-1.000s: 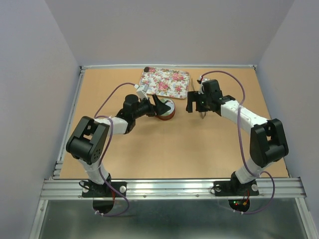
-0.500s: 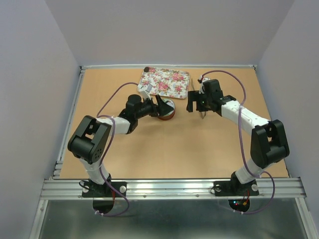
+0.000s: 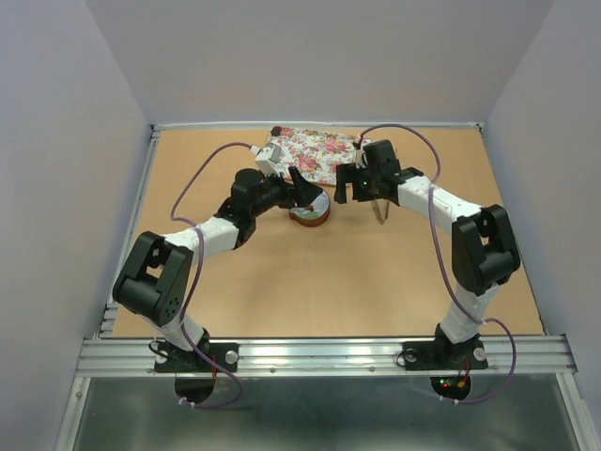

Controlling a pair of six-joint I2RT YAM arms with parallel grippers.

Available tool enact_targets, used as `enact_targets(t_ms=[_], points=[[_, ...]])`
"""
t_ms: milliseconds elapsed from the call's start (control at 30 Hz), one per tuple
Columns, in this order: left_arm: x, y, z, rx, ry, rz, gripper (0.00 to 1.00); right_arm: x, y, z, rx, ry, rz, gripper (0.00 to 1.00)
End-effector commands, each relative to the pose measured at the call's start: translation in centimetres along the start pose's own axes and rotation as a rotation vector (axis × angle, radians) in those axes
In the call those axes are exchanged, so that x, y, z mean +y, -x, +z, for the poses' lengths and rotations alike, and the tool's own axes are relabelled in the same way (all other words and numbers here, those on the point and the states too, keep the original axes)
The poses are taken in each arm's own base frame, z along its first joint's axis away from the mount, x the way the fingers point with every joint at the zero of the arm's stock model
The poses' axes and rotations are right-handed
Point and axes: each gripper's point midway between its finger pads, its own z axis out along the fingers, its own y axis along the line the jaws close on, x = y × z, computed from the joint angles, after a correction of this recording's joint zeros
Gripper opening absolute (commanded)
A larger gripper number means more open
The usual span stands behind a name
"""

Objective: Pack the chocolate

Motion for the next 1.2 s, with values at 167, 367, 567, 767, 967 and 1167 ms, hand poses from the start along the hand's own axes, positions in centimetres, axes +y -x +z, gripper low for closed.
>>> enact_targets(t_ms=[167,367,567,767,967,1167], points=[[-0.8,2.1,-0.3,-0.050,0.003,0.057,0.98,2.8,2.3,2.5,-0.032,0.060,-0.021,0.94],[-0.2,1.5,-0.3,-0.040,0.019,0.056,0.98,2.8,0.9,4.5,0.010,0.053,-0.024,0.94],[0.5,0.8,0.1,-0.025,0.025,0.053,0.98,1.0,-0.7,5.8,0.040,-0.032,-0.002,0.94],[1.6,-0.7,1.9,0.007,0.016,0.024,0.98,0.4,-1.2,6.0,0.047,-0.069,0.014,0.94],[2.5,-1.0,3.5,0.010,0.022,0.018,0.98,0.5,0.3,6.1,0.016,-0.079,0.024,0.94],[3.1,-1.2,4.8,0.009,0.016,0.007,0.98,0.0,0.3,6.7,0.030,-0.104,0.017,0.94]])
